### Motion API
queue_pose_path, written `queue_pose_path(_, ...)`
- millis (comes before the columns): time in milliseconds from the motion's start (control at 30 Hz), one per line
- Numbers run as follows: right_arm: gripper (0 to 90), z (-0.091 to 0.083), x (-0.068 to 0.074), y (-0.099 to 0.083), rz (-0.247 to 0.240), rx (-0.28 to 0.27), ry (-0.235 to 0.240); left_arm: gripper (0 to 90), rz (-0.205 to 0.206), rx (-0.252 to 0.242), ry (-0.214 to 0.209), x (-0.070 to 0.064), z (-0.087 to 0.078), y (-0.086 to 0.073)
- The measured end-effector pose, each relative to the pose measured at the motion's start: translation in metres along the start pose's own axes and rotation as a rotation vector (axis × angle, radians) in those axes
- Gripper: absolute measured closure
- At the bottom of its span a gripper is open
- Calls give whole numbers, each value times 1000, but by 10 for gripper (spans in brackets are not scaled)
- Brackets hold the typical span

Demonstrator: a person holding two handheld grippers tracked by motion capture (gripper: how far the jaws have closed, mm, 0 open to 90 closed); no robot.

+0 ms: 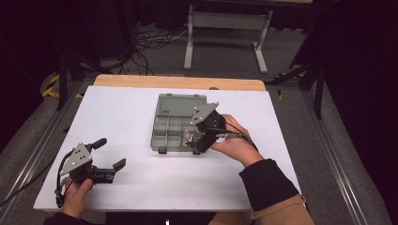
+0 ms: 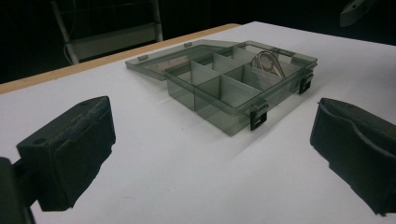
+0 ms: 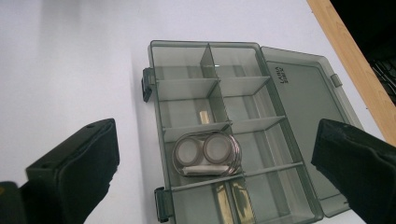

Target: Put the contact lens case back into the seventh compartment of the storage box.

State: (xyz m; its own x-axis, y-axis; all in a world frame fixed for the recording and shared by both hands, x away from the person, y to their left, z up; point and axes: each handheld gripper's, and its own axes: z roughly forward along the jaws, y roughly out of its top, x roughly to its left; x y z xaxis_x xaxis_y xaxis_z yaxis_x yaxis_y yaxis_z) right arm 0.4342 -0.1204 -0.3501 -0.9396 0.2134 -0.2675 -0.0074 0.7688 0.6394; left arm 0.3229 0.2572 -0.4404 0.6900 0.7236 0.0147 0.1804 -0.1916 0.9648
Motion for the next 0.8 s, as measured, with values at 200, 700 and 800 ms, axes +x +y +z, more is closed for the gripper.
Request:
queue_pose_path(200,15,-9,2,-5,22,-21,-5,9,2,1,0,0,0,0)
queue_pose_path(700,13,-36,19,-27,114,-106,-36,9,-1,-2,-5,0,1,0)
queue_pose_path(800,13,-41,22,-31,123,-111,-45,9,-1,-3,-5,0,0,0)
